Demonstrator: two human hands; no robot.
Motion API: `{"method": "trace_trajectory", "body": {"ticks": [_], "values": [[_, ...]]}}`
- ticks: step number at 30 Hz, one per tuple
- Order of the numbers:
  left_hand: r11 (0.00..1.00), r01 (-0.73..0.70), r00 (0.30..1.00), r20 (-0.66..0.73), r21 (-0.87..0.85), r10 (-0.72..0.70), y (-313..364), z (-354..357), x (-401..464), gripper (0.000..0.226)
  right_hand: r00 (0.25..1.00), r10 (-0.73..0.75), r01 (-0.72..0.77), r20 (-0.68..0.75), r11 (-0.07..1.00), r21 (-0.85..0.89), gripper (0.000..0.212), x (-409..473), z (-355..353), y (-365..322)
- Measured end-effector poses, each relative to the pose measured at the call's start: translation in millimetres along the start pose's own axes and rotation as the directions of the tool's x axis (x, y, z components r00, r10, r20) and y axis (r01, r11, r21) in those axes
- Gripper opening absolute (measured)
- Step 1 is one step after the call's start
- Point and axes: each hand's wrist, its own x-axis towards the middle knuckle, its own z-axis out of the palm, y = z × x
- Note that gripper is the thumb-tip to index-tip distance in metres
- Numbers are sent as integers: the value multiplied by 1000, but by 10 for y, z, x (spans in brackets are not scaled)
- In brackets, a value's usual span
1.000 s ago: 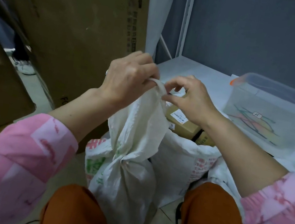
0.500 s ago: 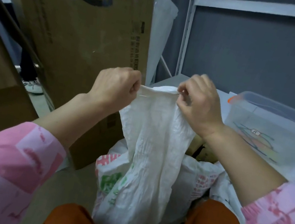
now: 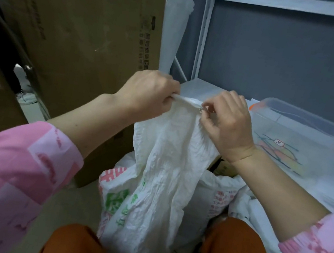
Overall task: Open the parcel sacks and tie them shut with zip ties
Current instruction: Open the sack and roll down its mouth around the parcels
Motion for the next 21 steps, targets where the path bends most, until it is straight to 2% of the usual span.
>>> {"method": "trace_trajectory", "body": {"ticks": [3, 6, 10, 13, 15, 17, 19, 21], "values": [[999, -31, 983, -182, -16, 28, -6, 2, -6, 10, 980, 162, -177, 120, 975, 134, 10, -55, 15, 2], [999, -43, 961, -272, 25, 48, -17, -8, -50, 6, 952, 242, -277, 185, 941, 193, 16, -84, 5, 2], [997, -64, 956, -283, 43, 74, -52, -17, -83, 10, 940, 237, -280, 244, 947, 157, 15, -95, 20, 6], [993, -107, 963, -243, 40, 113, -31, -10, -68, 18, 958, 219, -237, 186, 969, 77, 13, -98, 65, -6], [994, -90, 975, -196, 60, 100, 6, -4, -54, 24, 981, 180, -179, 67, 984, -16, 12, -66, 76, 3], [995, 6, 997, -75, 101, 1, 47, 38, -23, 26, 994, 105, -107, -23, 990, -98, 12, -38, 66, 33], [991, 122, 975, 183, 47, -128, 100, 31, 42, 20, 998, 45, -51, -47, 988, -144, 14, -57, 47, 78], [960, 248, 879, 446, -128, -167, 182, -75, 144, 16, 999, 14, -22, -48, 987, -161, 15, -113, 18, 128]]}}
